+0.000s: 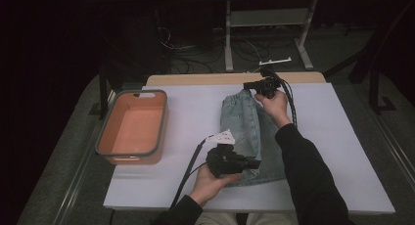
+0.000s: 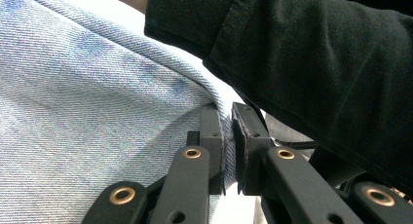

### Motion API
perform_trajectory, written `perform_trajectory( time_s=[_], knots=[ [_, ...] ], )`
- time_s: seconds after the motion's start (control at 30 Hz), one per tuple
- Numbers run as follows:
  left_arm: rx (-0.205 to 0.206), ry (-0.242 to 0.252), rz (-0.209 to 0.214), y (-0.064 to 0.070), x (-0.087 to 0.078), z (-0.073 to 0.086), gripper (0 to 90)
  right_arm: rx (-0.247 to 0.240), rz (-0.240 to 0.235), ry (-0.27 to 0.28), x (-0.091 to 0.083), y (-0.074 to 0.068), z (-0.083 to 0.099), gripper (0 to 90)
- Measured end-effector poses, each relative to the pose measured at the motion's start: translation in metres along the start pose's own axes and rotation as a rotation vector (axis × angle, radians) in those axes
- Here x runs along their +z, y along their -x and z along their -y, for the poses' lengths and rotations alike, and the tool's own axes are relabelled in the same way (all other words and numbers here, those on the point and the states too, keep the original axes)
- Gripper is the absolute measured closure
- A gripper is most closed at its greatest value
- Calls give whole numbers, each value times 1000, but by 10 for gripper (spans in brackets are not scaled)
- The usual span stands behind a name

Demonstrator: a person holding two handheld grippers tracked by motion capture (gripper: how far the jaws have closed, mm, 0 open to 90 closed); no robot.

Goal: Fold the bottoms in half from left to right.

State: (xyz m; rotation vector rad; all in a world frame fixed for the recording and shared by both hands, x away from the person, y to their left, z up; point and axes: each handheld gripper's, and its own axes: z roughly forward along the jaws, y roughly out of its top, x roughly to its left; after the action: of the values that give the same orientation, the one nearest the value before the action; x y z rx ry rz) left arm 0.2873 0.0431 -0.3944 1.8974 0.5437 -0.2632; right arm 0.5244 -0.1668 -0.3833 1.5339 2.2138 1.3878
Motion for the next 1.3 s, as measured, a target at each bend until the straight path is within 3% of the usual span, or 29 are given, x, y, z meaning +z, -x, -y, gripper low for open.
perform_trajectory(
  time_s=[0.43,1.3],
  knots=[
    [-17,-27,1,-5,30,-4,837,4,8,-5,0,19,5,860],
    [-46,-130,-52,-10,99,-5,836,30,9,-27,4,50,17,859]
  ],
)
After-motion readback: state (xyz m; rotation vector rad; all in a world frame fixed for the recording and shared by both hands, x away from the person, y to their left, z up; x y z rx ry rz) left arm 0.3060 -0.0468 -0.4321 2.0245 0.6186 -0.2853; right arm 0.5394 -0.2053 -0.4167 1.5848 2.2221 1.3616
